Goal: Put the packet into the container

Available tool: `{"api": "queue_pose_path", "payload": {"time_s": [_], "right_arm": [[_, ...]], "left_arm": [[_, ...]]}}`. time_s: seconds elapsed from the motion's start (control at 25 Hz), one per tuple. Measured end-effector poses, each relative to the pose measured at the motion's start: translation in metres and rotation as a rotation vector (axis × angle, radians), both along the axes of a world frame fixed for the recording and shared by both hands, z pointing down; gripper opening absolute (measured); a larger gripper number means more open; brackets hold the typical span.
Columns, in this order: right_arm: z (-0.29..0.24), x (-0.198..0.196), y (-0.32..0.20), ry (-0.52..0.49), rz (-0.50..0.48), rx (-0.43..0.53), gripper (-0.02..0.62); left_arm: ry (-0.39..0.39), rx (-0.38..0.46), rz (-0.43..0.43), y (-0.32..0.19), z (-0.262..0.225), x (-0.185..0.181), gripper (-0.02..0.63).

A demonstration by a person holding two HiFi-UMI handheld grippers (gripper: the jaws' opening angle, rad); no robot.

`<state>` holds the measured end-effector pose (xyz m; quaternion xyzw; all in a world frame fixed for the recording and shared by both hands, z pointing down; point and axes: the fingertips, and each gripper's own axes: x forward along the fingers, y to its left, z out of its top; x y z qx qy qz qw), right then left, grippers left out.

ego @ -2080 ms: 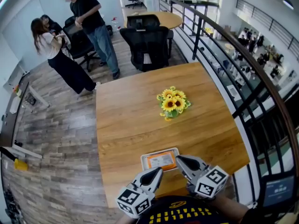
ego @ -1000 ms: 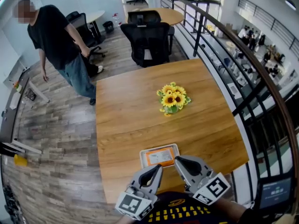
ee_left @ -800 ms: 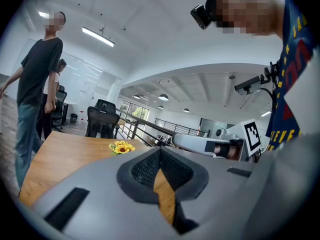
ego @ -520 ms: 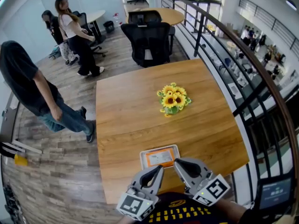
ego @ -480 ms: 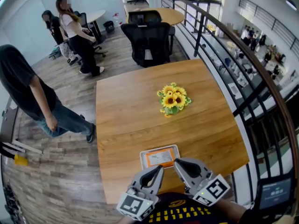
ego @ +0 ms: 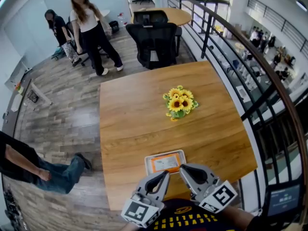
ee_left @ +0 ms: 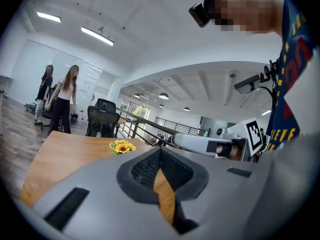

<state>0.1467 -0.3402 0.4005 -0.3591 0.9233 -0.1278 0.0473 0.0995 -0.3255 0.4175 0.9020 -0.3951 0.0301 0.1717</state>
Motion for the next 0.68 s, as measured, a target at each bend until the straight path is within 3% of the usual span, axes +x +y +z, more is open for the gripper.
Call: {"api": "queue_pose_path", "payload": {"time_s": [0.68], "right_arm": [[0.0001, 0.0026, 0.0013, -0.006, -0.001, -0.002, 0.011]], "left_arm": [[0.002, -0.002, 0.011, 0.0005, 0.0014, 0.0032, 0.002]]}}
